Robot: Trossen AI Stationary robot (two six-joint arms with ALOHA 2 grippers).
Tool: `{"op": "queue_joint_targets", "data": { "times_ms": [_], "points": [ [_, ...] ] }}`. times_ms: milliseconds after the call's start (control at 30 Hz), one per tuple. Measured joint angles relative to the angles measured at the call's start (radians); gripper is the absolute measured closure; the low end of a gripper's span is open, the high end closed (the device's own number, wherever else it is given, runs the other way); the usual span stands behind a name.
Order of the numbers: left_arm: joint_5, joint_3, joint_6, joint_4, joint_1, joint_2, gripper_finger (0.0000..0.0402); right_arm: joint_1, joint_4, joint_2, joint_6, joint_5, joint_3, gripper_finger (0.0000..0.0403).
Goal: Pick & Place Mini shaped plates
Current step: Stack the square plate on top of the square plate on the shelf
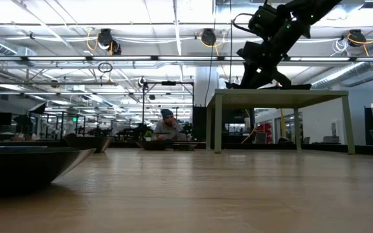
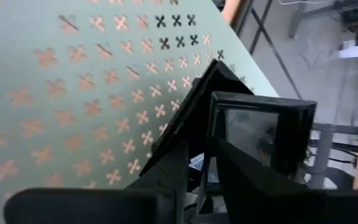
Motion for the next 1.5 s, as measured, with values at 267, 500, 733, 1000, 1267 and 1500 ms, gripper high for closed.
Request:
{"op": "queue_joint_targets", "data": {
  "times_ms": [267, 500, 733, 1000, 1267, 1500],
  "points": [
    [0.000, 0.000, 0.000, 0.000, 0.000, 0.000, 0.0204, 0.025, 0.043, 0.002, 0.007, 0.018, -0.010, 0.0397],
    [0.000, 0.000, 0.000, 0.000, 0.000, 0.000, 0.0204, 0.038, 0.070, -0.018, 0.026, 0.014, -0.012, 0.0401],
    [0.000, 0.000, 0.000, 0.001, 0.000, 0.000, 0.0204, 0.049, 0.079, -0.086, 0.211, 0.003, -0.012, 0.0402],
    [0.000, 0.000, 0.028, 0.001, 0.000, 0.000, 0.0204, 0.070, 0.052, -0.079, 0.609, -0.066, -0.012, 0.0402],
    [0.000, 0.000, 0.035, 0.001, 0.000, 0.000, 0.0204, 0.106, 0.082, -0.040, 0.571, 0.063, -0.012, 0.0403],
    [0.000, 0.000, 0.035, 0.000, 0.000, 0.000, 0.0204, 0.112, 0.129, -0.067, 0.561, 0.067, -0.012, 0.0403]
  ]
}}
